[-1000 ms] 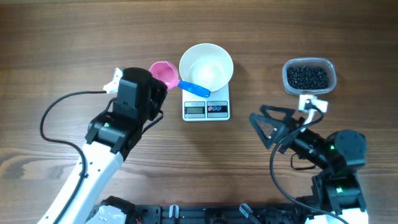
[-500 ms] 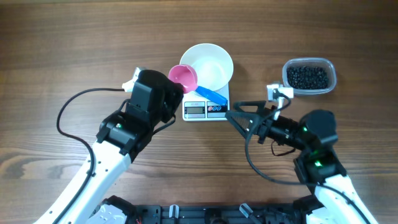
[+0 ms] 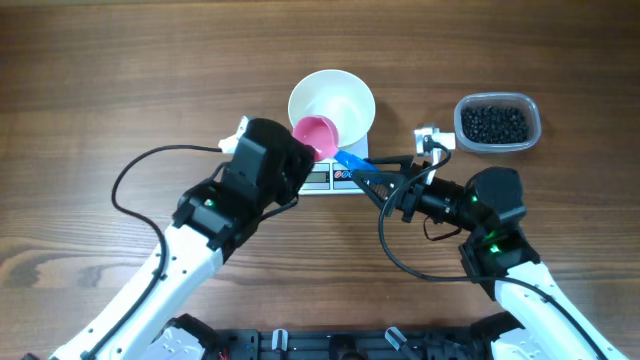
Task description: Scoop item into bowl and weigh 150g on scale
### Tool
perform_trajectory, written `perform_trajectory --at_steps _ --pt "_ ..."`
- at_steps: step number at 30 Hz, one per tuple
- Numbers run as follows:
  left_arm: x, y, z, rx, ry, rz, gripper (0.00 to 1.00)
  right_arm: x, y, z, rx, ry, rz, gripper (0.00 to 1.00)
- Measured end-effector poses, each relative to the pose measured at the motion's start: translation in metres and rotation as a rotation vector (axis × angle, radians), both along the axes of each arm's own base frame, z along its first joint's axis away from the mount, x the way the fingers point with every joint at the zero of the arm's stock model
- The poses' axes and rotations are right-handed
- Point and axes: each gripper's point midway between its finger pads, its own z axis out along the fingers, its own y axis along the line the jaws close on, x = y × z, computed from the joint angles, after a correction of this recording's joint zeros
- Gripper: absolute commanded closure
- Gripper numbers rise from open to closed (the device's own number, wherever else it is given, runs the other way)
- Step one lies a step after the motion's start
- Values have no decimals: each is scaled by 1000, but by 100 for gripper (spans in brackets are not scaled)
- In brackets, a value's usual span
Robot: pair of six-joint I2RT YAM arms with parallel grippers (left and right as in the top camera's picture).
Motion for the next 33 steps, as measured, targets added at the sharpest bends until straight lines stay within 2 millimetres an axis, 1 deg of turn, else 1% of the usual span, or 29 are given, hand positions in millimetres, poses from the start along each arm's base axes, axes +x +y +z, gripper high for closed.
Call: perform_trajectory --at_steps 4,12,15,20,25,33 --pt "-2 -4 -4 -5 15 -3 96 1 0 0 3 5 -4 51" --pt "-2 -5 -3 -15 22 4 96 1 0 0 10 19 -5 53" --pt "-3 -6 -3 -17 24 5 96 1 0 0 11 22 -5 56" --pt "-9 -14 -3 -17 24 -23 96 1 0 0 11 24 -5 58" --pt "-13 -21 -3 -17 24 -45 96 1 0 0 12 24 -5 62" --pt "-14 -21 -3 -17 24 -47 96 1 0 0 12 24 -5 68"
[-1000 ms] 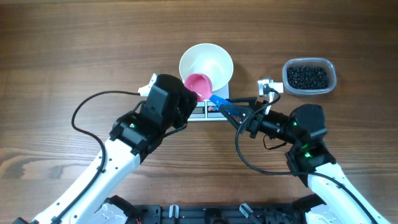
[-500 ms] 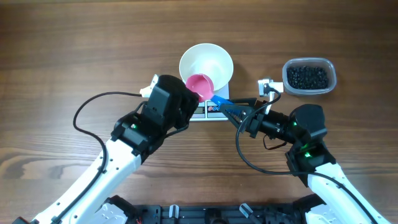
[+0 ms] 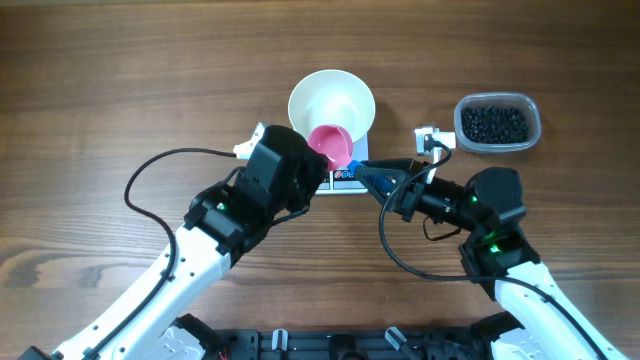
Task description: Scoop item into bowl and weigh 150g on scale
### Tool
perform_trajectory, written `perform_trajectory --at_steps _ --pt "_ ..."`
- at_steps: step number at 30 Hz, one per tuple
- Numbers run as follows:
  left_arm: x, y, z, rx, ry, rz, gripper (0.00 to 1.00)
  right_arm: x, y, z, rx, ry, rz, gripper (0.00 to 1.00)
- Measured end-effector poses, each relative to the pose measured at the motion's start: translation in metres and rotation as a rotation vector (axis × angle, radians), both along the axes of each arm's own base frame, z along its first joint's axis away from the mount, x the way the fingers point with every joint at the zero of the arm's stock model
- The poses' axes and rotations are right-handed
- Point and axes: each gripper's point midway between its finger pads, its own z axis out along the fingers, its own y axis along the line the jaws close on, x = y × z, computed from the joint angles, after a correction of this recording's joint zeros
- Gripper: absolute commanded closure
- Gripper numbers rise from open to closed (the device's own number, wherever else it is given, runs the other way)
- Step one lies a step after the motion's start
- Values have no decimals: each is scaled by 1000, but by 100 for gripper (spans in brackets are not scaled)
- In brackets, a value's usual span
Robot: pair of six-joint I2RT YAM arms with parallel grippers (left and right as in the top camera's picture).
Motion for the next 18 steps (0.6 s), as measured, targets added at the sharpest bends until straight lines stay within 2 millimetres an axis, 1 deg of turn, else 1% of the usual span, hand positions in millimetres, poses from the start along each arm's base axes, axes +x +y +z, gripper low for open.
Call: perform_trajectory --at_steps 7,18 --pt "0 -1 0 0 0 -2 96 0 0 -1 -1 3 0 72" --pt "-1 -2 0 -2 2 -7 96 1 0 -2 -3 11 -1 83"
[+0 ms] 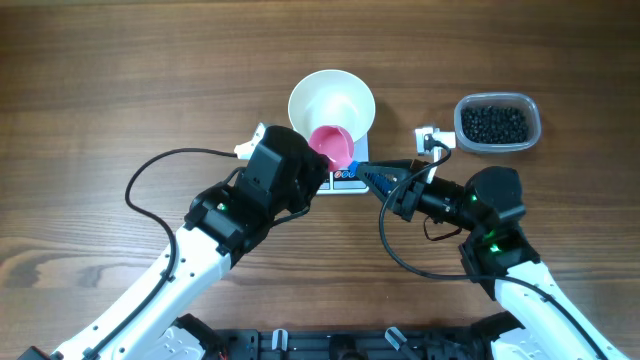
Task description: Scoop item into bowl and weigh 150g on scale
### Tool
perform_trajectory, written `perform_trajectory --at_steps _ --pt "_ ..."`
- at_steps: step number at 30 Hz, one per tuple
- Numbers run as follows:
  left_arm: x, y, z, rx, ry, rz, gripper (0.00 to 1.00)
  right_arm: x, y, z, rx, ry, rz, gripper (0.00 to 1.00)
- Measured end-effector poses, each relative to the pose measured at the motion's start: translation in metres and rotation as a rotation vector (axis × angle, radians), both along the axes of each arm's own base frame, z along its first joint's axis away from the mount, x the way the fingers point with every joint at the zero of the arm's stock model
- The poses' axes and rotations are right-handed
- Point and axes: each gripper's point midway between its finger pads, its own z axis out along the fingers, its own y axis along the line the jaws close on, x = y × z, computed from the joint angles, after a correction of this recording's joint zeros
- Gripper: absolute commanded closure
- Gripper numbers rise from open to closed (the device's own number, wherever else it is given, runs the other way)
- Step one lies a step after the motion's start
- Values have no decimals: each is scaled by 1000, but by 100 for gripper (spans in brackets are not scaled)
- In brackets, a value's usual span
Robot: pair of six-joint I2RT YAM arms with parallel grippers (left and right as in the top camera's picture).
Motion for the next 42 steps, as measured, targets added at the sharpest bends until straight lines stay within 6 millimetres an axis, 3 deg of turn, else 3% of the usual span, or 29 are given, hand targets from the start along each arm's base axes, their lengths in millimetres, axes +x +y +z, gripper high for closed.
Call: perform_trajectory --at_steps 9,42 --pt "0 0 0 0 0 0 96 1 -1 -3 4 26 -6 90" --pt "-1 0 -1 0 5 -3 96 -1 0 -4 14 57 12 95"
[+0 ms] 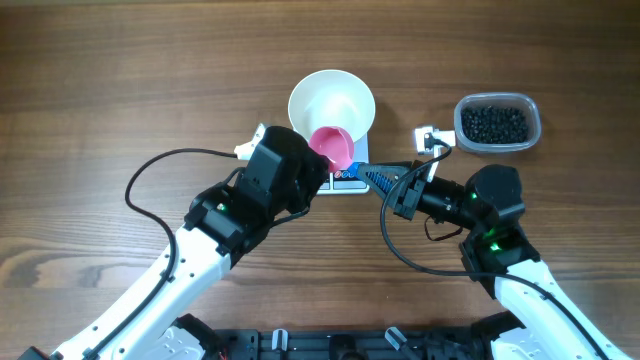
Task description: Scoop item into bowl and weigh 150g on scale
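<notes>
A white bowl stands on the scale at the table's middle. The pink scoop lies against the bowl's near rim, and its blue handle points right. My left gripper sits at the scoop's left side and seems shut on it, though its fingers are hidden under the wrist. My right gripper is at the handle's far end with its fingers spread around it. The black beans fill a clear tub at the right.
A small white part lies between the scale and the bean tub. Both arms' cables loop over the wooden table near the front.
My right gripper has drawn back a little to the right, so more of the blue handle shows. The scoop and my left gripper have stayed where they were.
At first my right gripper held the scoop by its handle at the bowl's near-left rim, with my left gripper close beside it. Then the scoop and my left gripper stood further right, over the scale. Now the right gripper has backed off along the handle.
</notes>
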### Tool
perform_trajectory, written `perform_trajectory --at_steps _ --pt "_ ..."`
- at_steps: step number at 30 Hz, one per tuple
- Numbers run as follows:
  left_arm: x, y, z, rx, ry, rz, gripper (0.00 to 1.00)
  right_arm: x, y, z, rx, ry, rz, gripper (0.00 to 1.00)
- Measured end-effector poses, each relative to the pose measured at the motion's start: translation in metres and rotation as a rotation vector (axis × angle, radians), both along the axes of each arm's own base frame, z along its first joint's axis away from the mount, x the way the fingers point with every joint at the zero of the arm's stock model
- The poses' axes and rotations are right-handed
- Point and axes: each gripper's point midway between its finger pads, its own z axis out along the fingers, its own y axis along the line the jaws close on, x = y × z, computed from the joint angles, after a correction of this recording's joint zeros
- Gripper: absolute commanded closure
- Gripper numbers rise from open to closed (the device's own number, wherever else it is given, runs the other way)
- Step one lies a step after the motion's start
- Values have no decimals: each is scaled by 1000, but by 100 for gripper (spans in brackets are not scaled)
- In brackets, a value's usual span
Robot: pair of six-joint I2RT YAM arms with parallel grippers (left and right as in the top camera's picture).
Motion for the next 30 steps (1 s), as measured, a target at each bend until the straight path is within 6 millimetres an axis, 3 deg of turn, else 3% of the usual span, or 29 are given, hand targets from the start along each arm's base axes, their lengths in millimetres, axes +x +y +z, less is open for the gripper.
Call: perform_trajectory --at_steps 12,17,30 --pt "-1 -1 0 -3 4 -5 96 -3 0 0 4 5 21 95" --pt "-1 -1 0 -2 5 -7 96 -5 1 0 7 9 36 87" --pt "-2 -3 0 -6 4 -12 96 -11 3 1 10 13 70 87"
